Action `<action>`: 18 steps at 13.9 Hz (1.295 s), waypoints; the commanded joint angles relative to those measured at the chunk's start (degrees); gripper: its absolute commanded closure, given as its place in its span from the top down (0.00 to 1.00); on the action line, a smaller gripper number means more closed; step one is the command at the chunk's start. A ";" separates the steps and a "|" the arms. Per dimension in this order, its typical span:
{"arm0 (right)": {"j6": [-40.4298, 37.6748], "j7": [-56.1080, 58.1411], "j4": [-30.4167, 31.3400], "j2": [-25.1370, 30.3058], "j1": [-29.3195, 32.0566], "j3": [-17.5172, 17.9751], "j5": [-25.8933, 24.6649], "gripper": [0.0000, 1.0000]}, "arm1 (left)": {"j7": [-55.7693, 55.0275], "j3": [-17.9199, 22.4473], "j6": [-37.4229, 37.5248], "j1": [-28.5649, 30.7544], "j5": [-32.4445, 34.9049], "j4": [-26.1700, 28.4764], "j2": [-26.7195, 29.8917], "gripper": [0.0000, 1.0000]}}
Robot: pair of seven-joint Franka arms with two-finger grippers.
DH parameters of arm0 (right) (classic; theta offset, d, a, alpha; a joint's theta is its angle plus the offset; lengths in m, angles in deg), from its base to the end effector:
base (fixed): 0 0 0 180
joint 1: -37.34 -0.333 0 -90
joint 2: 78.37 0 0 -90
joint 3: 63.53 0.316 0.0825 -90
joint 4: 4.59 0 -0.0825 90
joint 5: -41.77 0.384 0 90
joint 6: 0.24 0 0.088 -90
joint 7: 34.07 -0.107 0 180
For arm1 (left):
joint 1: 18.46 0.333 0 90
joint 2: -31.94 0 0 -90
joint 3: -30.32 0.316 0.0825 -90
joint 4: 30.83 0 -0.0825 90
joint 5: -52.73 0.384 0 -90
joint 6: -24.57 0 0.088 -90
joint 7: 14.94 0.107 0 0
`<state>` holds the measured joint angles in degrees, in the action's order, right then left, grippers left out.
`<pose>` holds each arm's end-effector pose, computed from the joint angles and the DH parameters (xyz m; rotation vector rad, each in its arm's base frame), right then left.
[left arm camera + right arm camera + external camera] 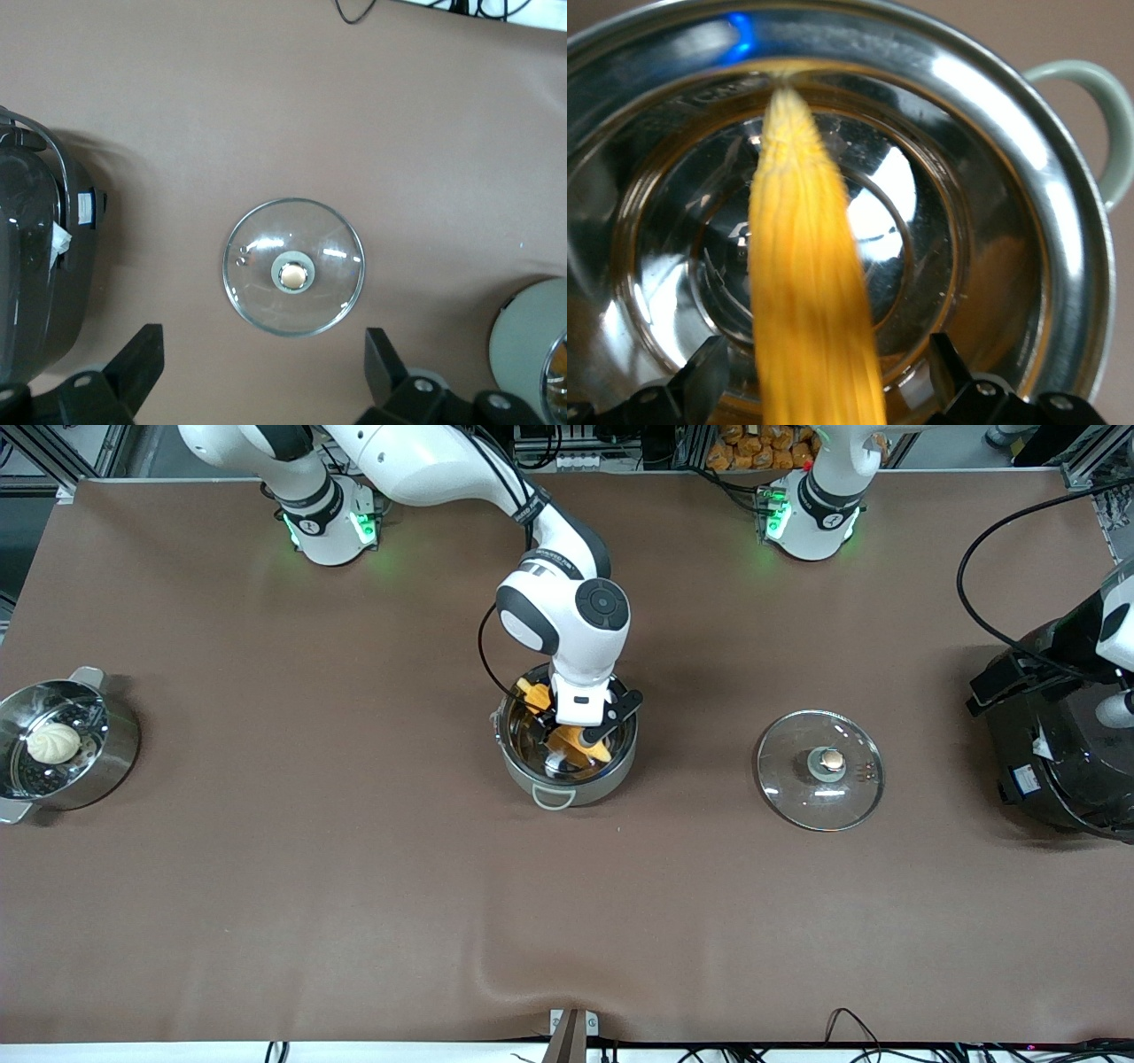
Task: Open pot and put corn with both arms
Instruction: 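Release the lid with the left gripper while the right gripper lowers the corn, then open the right gripper to drop the corn into the pot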
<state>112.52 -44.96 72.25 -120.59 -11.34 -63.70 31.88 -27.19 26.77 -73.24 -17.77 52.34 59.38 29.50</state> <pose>0.4885 0.5363 0.2820 2.7546 1.0572 -0.0256 0.5798 -0.0288 0.6113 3.1068 0.2564 0.1374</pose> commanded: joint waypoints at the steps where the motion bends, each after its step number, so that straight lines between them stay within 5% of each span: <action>1: -3.85 -5.09 -0.55 2.40 0.51 -0.18 2.04 1.00 | 1.17 -1.46 5.16 0.19 1.36 -2.85 -0.37 1.00; 10: -16.77 -4.68 0.23 13.92 18.59 -0.10 7.77 1.00 | 0.56 -2.78 8.95 0.54 1.18 -1.19 2.53 1.00; 18: -16.88 5.87 11.55 27.26 36.10 -0.10 8.65 1.00 | 0.82 -2.95 8.51 0.46 4.34 3.65 6.57 1.00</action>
<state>94.74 -39.69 76.05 -100.65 22.66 -65.02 39.49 -27.15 24.56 -64.64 -17.64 54.12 61.29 34.42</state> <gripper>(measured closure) 0.000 0.000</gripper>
